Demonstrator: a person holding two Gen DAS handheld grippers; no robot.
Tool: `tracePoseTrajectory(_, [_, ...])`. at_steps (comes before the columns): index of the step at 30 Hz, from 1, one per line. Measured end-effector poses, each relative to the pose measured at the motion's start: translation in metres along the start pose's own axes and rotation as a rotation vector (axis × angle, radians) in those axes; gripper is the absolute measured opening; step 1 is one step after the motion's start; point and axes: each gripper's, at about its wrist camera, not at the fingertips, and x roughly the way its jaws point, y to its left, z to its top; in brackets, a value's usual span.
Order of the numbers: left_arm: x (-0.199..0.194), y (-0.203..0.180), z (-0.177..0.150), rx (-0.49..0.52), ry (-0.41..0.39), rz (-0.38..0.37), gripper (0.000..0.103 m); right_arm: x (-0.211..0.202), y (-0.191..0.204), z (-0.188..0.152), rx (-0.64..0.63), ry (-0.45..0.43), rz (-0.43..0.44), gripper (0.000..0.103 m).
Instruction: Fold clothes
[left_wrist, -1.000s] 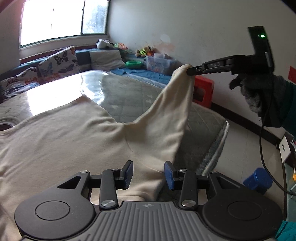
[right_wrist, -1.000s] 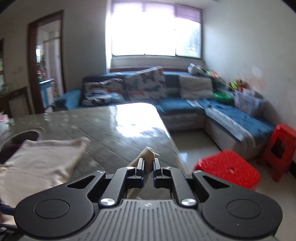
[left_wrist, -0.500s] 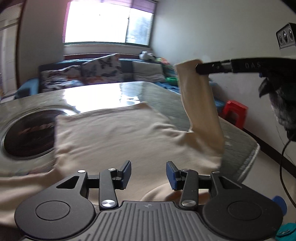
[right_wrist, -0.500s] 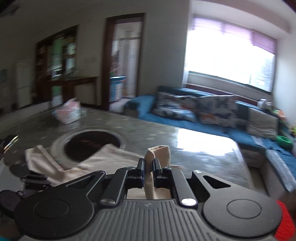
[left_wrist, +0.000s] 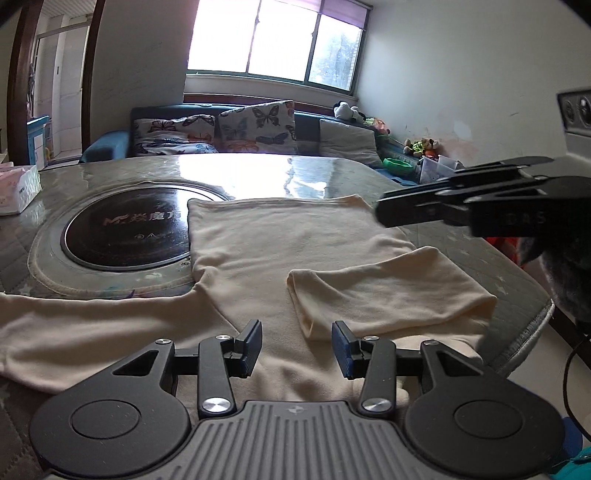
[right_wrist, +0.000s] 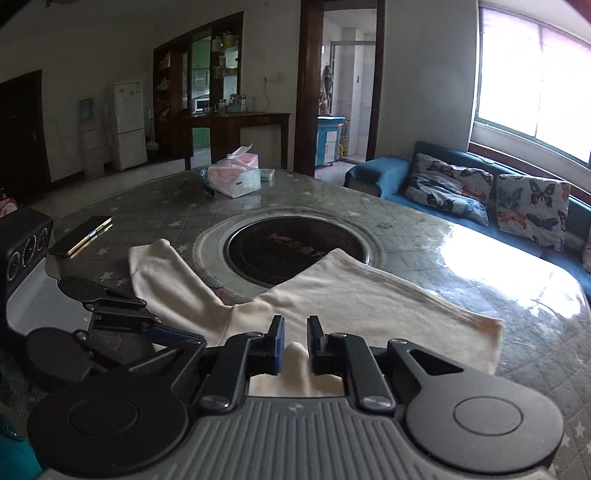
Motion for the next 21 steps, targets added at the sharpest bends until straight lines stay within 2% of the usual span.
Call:
tracePoseTrajectory(1, [0.001, 0.000, 0.001, 0.000, 0.000, 0.000, 0.045, -0.003, -0.004, -0.002, 0.006, 0.002, -0.013, 0.012])
tracePoseTrajectory(3, [0.002, -0.001, 0.002, 0.001, 0.001, -0.001, 0.045, -0.010, -0.015, -0.009, 0.019, 0.020, -0.051, 0.021])
tracePoseTrajectory(6, [0.011, -0.006, 0.005, 0.007, 0.012, -0.008, 0.043, -0.018, -0.030, -0.024, 0.041, 0.063, -0.109, 0.025])
tracePoseTrajectory(7, [0.015, -0.007, 0.006, 0.012, 0.019, -0.011, 0.043, -0.022, -0.035, -0.030, 0.051, 0.081, -0.129, 0.028])
tracePoseTrajectory(8, [0.020, -0.008, 0.007, 0.018, 0.025, -0.015, 0.043, -0.025, -0.039, -0.036, 0.059, 0.098, -0.148, 0.036])
tracePoseTrajectory(11, [0.031, -0.013, 0.006, 0.026, 0.054, -0.014, 0.043, -0.031, -0.045, -0.056, 0.063, 0.142, -0.172, 0.040])
tracePoseTrajectory(13, [0.036, -0.015, 0.005, 0.031, 0.074, -0.006, 0.041, -0.035, -0.048, -0.069, 0.066, 0.172, -0.189, 0.048])
tracePoseTrajectory(16, [0.040, -0.018, 0.004, 0.050, 0.083, 0.004, 0.028, -0.041, -0.054, -0.089, 0.069, 0.215, -0.213, 0.051])
tracePoseTrajectory(18, [0.040, -0.020, 0.005, 0.061, 0.078, 0.018, 0.013, -0.041, -0.053, -0.094, 0.073, 0.219, -0.211, 0.057])
tracePoseTrajectory(21, [0.037, -0.023, 0.013, 0.077, 0.061, 0.033, 0.007, -0.041, -0.052, -0.103, 0.094, 0.215, -0.209, 0.057])
